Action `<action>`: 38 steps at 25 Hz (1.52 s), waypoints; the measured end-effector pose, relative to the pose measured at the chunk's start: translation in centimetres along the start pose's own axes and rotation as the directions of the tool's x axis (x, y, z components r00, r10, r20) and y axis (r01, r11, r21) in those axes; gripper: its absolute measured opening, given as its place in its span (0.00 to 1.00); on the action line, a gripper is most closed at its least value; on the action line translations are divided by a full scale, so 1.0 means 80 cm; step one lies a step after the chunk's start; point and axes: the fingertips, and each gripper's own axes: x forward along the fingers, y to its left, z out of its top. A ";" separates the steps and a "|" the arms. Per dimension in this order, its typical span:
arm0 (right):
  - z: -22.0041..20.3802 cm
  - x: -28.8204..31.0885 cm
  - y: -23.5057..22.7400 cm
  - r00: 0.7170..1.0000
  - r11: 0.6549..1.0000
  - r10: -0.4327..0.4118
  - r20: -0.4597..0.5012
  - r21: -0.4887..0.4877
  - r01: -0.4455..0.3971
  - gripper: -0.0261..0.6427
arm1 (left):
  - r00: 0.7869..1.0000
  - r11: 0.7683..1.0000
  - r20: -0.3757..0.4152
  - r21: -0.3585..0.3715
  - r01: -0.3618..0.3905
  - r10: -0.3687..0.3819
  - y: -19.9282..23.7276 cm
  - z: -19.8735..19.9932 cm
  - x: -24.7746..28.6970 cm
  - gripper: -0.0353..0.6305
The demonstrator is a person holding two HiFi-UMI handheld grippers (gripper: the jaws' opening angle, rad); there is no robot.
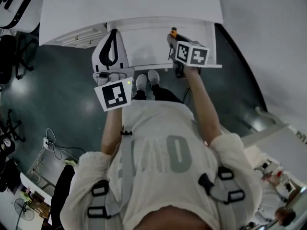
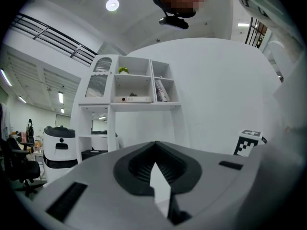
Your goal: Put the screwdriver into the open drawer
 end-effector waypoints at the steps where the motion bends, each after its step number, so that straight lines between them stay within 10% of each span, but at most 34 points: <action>1: -0.005 0.007 -0.003 1.000 1.000 0.004 -0.024 0.013 -0.003 0.19 | 1.000 1.000 -0.006 -0.002 -0.005 0.005 0.002 -0.003 0.000 0.06; 18: -0.078 0.099 -0.057 0.961 0.994 -0.031 -0.276 0.092 0.059 0.19 | 0.990 0.996 -0.116 0.016 -0.082 0.084 0.029 -0.042 -0.004 0.06; 38: -0.108 0.136 -0.088 0.939 0.980 -0.055 -0.340 0.163 0.117 0.19 | 0.968 0.993 -0.225 -0.007 -0.115 0.111 0.020 -0.093 -0.006 0.06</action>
